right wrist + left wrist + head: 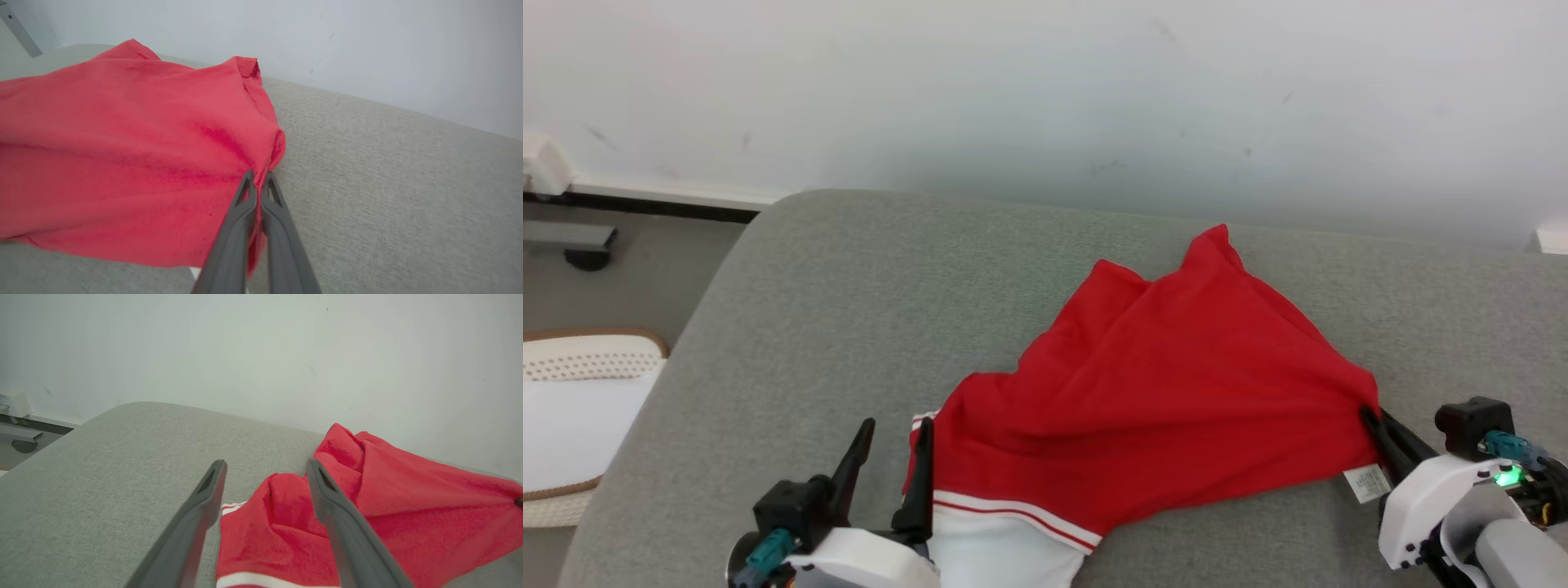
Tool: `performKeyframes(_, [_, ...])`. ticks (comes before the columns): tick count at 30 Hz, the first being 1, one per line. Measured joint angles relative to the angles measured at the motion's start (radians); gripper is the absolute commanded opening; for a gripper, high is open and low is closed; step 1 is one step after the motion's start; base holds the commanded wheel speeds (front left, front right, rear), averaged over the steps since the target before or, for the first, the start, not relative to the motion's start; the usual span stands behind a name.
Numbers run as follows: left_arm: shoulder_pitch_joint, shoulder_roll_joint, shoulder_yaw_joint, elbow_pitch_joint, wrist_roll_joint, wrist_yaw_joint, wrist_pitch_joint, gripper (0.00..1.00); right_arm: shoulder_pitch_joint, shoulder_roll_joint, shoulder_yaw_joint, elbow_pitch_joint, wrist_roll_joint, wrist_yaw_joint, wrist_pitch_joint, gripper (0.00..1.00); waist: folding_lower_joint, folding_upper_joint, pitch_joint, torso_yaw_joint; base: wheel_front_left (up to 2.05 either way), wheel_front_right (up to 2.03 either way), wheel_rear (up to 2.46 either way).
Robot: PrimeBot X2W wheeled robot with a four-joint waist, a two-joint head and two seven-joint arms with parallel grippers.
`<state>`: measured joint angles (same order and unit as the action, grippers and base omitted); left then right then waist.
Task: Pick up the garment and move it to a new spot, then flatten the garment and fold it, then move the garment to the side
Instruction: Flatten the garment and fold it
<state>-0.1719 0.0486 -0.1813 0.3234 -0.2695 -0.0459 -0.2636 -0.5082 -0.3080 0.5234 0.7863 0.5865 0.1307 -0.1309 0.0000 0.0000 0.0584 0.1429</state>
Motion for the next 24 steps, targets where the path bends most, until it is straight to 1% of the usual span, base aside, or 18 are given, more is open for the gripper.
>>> performKeyframes(5, [0.009,0.0,0.001,-0.001,-0.001,0.004,0.0,1.0,0.088,-0.078,-0.043,-0.092,-0.037,0.0,0.125,0.0,0.0,0.0,-0.008,-0.053,0.0,0.0,0.0])
performKeyframes(8, [0.014,0.0,0.0,-0.003,-0.002,0.007,0.0,1.0,0.138,-0.132,-0.1,-0.162,-0.121,0.001,0.17,0.0,0.0,0.0,-0.01,-0.08,0.0,0.0,0.0])
performKeyframes(9, [0.015,0.0,0.001,-0.003,-0.002,0.007,0.0,1.0,0.155,-0.14,-0.131,-0.187,-0.134,0.001,0.186,0.0,0.0,0.0,-0.01,-0.088,0.0,0.0,0.0])
performKeyframes(11, [0.015,0.0,-0.002,-0.003,-0.002,0.007,0.0,1.0,0.198,-0.13,-0.176,-0.24,-0.167,0.001,0.213,0.0,0.0,0.0,-0.01,-0.102,0.0,0.0,0.0])
performKeyframes(12, [0.015,0.0,-0.004,-0.003,-0.002,0.007,0.0,1.0,0.222,-0.119,-0.196,-0.26,-0.187,0.001,0.23,0.08,0.0,0.0,-0.008,-0.109,0.0,0.0,0.0])
performKeyframes(13, [0.015,0.0,-0.007,-0.002,-0.003,0.006,0.0,1.0,0.243,-0.106,-0.22,-0.277,-0.199,0.001,0.241,0.36,0.0,0.0,-0.007,-0.114,0.0,0.0,0.0])
performKeyframes(14, [0.014,0.0,-0.006,-0.002,-0.003,0.005,0.0,1.0,0.262,-0.087,-0.245,-0.293,-0.208,0.001,0.246,1.0,0.0,0.0,-0.005,-0.119,0.0,0.0,0.0])
performKeyframes(18, [0.012,0.0,-0.003,0.001,-0.003,0.003,0.0,1.0,0.316,-0.03,-0.329,-0.343,-0.25,0.001,0.263,1.0,0.0,0.0,-0.001,-0.133,0.0,0.0,0.0])
performKeyframes(24, [0.012,0.0,0.01,0.006,0.01,-0.002,0.0,1.0,0.356,0.051,-0.5,-0.481,-0.339,0.001,0.192,1.0,0.0,0.0,-0.009,-0.15,0.0,0.0,0.0])
